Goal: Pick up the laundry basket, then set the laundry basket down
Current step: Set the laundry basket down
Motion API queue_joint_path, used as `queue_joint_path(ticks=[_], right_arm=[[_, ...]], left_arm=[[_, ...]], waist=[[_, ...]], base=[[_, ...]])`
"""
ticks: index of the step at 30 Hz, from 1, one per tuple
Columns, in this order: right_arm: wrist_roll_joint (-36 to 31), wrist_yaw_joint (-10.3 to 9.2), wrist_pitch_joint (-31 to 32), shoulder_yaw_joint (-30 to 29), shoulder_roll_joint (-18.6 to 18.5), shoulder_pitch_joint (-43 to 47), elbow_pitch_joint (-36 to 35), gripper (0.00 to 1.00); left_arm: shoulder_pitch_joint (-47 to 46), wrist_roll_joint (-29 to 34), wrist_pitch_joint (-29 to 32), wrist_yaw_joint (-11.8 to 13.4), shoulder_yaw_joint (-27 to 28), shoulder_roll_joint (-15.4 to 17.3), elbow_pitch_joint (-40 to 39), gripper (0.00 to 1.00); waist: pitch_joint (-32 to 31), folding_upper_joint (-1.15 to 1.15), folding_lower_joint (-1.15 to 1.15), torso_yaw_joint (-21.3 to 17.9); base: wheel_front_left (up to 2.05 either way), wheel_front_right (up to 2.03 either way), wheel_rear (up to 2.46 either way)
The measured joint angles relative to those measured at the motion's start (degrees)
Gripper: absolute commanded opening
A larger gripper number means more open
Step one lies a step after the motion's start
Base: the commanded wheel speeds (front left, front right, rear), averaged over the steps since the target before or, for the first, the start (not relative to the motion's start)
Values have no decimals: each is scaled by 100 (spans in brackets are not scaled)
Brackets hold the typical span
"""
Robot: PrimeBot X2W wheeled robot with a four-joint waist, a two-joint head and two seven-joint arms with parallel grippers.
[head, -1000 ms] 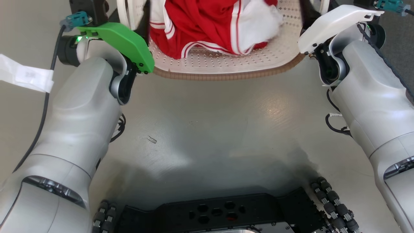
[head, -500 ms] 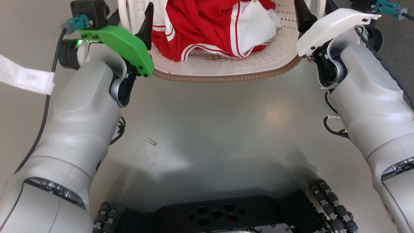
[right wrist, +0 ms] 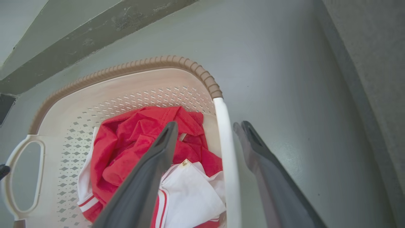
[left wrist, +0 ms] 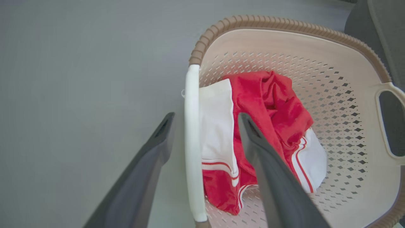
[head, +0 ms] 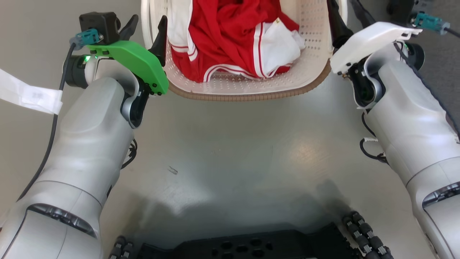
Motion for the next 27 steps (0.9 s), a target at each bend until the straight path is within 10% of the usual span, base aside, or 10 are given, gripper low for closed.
queue_joint_path(ticks=[27], right_arm=[[-464,200,-1,-509,66,1099,-724,100]], left_arm=[[1276,611,5,-45,1055,357,-1082,100]], waist=[[-1757,0,0,-121]], base=[[0,0,0]])
